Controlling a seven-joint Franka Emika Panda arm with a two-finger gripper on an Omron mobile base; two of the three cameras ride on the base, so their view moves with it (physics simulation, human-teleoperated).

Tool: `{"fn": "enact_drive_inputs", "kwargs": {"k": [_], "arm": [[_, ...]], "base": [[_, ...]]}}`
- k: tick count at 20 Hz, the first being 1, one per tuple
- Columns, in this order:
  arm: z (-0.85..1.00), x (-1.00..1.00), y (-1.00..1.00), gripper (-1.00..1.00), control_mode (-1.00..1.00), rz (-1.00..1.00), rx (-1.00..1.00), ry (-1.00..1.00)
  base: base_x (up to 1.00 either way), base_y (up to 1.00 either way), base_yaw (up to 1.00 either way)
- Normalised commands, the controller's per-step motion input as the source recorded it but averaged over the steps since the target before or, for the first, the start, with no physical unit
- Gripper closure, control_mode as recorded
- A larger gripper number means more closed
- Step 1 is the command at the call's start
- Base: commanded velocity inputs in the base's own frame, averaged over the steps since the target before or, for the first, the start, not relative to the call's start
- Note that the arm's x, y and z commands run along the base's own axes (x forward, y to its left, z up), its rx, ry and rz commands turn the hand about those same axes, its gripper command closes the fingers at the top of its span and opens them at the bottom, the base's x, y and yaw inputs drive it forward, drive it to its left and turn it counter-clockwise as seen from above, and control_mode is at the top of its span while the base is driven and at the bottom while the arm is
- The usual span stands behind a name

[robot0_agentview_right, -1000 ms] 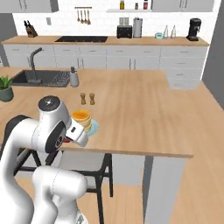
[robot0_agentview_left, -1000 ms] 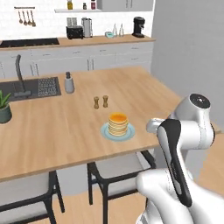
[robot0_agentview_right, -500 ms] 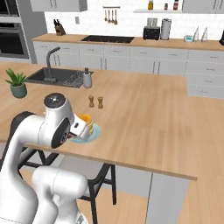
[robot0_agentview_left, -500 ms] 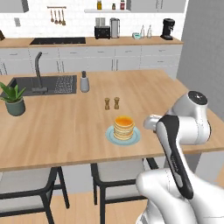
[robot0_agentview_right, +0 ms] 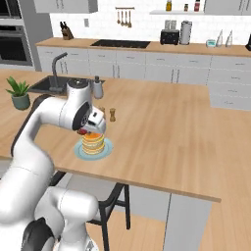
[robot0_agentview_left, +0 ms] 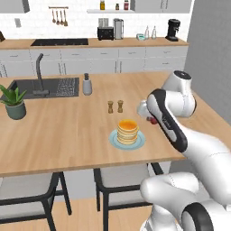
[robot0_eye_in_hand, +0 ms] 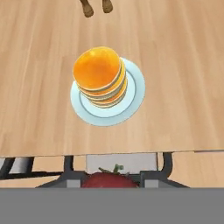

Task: Take the strawberry from the fridge and place it on top of the pancake, located on the dining counter.

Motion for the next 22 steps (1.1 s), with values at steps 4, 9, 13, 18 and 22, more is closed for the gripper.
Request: {"fn": "enact_drive_inputs", "kwargs": {"k": [4,9,13,18,22], "arm": [[-0.09,0.58,0.39,1.0,-1.0,0.04,-0.11,0.23],[-0.28,0.66,0.25,1.0,-1.0,0.02,-0.03,0.21],[-0.45,0.69,0.0,1.0,-1.0,0.01,0.0,0.15],[-0.48,0.61,0.0,1.0,-1.0,0.0,0.0,0.15],[-0.32,0.52,0.0,1.0,-1.0,0.0,0.0,0.17]], "base": [[0.0,0.0,0.0],[0.0,0.0,0.0],[0.0,0.0,0.0],[0.0,0.0,0.0],[0.0,0.0,0.0]]}}
